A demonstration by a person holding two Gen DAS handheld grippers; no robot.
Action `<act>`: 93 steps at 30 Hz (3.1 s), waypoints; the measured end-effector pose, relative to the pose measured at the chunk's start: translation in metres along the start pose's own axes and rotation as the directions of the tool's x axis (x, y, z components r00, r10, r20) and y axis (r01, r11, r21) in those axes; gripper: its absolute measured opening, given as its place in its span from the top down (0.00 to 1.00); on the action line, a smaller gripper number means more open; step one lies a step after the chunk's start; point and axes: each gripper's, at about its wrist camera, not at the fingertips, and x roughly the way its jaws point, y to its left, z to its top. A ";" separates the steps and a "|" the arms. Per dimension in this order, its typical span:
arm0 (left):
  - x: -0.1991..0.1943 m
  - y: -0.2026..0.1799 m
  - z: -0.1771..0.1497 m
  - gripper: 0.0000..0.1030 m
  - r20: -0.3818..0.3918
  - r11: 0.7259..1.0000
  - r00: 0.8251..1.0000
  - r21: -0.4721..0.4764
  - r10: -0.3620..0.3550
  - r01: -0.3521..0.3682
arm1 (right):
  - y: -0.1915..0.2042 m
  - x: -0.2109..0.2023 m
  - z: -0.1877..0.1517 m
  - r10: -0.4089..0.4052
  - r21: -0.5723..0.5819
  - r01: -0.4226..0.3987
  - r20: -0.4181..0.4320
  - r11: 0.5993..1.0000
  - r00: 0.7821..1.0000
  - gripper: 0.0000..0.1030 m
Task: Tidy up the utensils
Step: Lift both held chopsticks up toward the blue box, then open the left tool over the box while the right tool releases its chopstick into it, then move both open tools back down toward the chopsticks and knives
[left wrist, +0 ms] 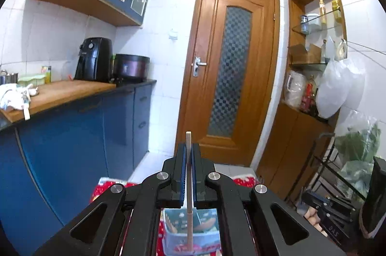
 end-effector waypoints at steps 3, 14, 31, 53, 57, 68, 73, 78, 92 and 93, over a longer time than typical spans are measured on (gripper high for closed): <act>0.007 0.001 0.007 0.97 0.017 1.000 1.000 0.004 0.008 -0.008 | 0.002 0.007 0.010 -0.017 -0.012 0.017 0.008 1.000 1.000 0.97; 0.050 0.006 -0.003 0.97 -0.012 0.999 0.999 -0.009 0.037 -0.037 | 0.020 0.042 0.052 -0.109 -0.088 0.116 0.087 0.989 0.990 0.97; 0.087 0.012 -0.045 0.97 -0.108 1.000 0.994 -0.018 0.004 -0.006 | 0.034 0.095 0.031 -0.170 -0.159 0.178 0.059 0.971 0.984 0.96; 0.092 0.001 -0.068 0.85 -0.215 0.999 0.977 0.039 0.017 -0.009 | 0.036 0.085 0.033 -0.085 -0.141 0.084 -0.006 0.986 0.996 0.66; 0.087 0.002 -0.066 0.72 -0.204 0.999 0.979 0.035 0.015 -0.008 | 0.035 0.079 0.036 -0.054 -0.117 0.054 0.001 0.992 0.999 0.59; 0.062 0.002 -0.055 0.66 -0.179 1.000 0.984 0.030 0.004 0.001 | 0.034 0.054 0.044 0.009 -0.060 -0.007 0.029 0.998 1.000 0.53; 0.049 0.001 -0.053 0.66 -0.184 0.999 0.983 0.038 0.001 0.006 | 0.035 0.040 0.043 0.024 -0.048 -0.022 0.029 0.999 0.999 0.53; 0.036 -0.001 -0.055 0.66 -0.200 0.999 0.980 0.038 -0.002 0.010 | 0.031 0.028 0.036 0.042 -0.020 -0.042 0.006 0.999 0.999 0.53; 0.013 0.001 -0.081 0.66 -0.280 0.999 0.960 0.028 -0.017 0.025 | 0.027 0.004 -0.004 0.065 0.013 -0.065 -0.067 0.998 0.996 0.53; 0.013 0.002 -0.083 0.66 -0.287 0.999 0.958 0.024 -0.018 0.026 | 0.027 0.003 -0.007 0.066 0.015 -0.065 -0.073 0.998 0.995 0.53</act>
